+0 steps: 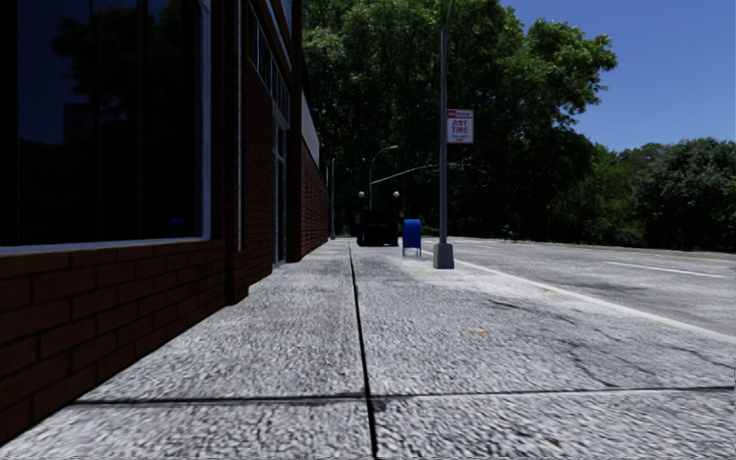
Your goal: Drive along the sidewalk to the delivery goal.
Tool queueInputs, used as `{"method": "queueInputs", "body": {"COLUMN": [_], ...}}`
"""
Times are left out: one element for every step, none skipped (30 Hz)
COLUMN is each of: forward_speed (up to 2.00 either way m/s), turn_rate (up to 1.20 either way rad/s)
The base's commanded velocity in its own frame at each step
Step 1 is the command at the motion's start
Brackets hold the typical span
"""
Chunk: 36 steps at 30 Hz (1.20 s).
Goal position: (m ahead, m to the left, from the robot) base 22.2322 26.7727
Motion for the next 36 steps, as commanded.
{"method": "queueInputs", "body": {"forward_speed": [2.00, 2.00, 2.00, 2.00, 2.00, 2.00, 2.00, 2.00, 2.00, 2.00, 2.00, 2.00, 2.00, 2.00, 2.00, 2.00, 2.00, 2.00, 2.00, 2.00, 2.00, 2.00, 2.00, 2.00, 2.00, 2.00, 2.00, 2.00, 2.00, 2.00, 2.00, 2.00, 2.00, 2.00, 2.00, 2.00], "turn_rate": [0.20, 0.21, 0.21, 0.22, 0.23, 0.23, 0.23, 0.23, 0.23, 0.23, 0.23, 0.23, 0.23, 0.23, 0.23, 0.23, 0.23, 0.23, 0.23, 0.23, 0.00, 0.00, 0.00, 0.00, 0.00, 0.00, 0.00, 0.00, 0.00, 0.00, 0.00, 0.00, 0.00, 0.00, 0.00, 0.00]}}
